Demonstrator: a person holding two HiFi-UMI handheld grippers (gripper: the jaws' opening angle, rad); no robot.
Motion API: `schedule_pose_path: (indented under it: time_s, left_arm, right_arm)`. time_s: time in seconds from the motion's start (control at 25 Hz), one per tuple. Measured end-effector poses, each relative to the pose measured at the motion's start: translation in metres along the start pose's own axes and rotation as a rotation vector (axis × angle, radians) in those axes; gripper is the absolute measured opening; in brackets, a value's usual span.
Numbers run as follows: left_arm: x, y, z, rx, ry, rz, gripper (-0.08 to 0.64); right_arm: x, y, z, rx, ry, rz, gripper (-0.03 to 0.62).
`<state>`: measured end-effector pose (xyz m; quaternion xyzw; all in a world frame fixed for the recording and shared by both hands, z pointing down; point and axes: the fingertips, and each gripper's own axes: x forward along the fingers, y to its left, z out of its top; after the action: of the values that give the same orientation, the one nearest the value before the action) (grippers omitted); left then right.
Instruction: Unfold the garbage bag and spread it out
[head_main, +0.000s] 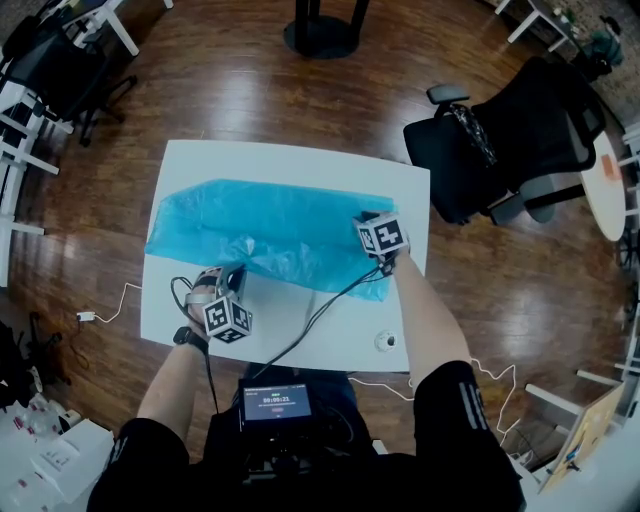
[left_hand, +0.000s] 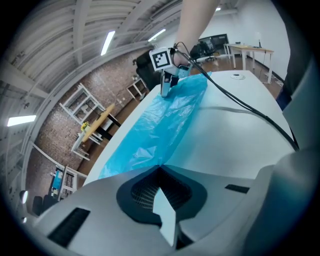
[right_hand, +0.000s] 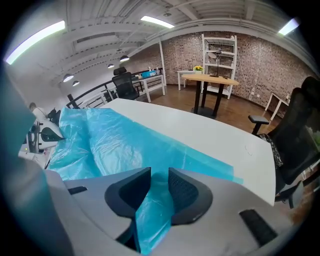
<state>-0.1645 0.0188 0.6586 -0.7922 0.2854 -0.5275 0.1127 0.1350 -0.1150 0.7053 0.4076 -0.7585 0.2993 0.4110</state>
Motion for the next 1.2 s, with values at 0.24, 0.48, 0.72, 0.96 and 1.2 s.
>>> schedule_pose_path:
  time_s: [0.24,0.48,0.72,0.96,1.2]
  left_arm:
    - [0.006,-0.015,-0.014,-0.056,0.030,-0.032,0.002]
    - [0.016,-0.022,-0.017,-0.105,0.055,-0.065,0.003]
    - [0.017,-0.026,-0.018,-0.166,0.063,-0.125,0.036]
    - [0.005,-0.030,-0.027,-0.257,0.069,-0.184,0.137]
    - [-0.020,-0.015,-0.031,-0.285,0.058,-0.144,0.146]
  right_arm:
    - [0.001,-0.003,0.004,-0.015,0.001,-0.028,0.140]
    - [0.002,-0.008,0.011,-0.021,-0.016,-0.044,0.140]
    - [0.006,-0.014,0.009,-0.020,-0.007,-0.053,0.140]
    - [0.002,-0.010,0.017,-0.018,-0.036,-0.049,0.140]
    - [0.000,-0.011,0.017,-0.027,-0.046,-0.054,0.141]
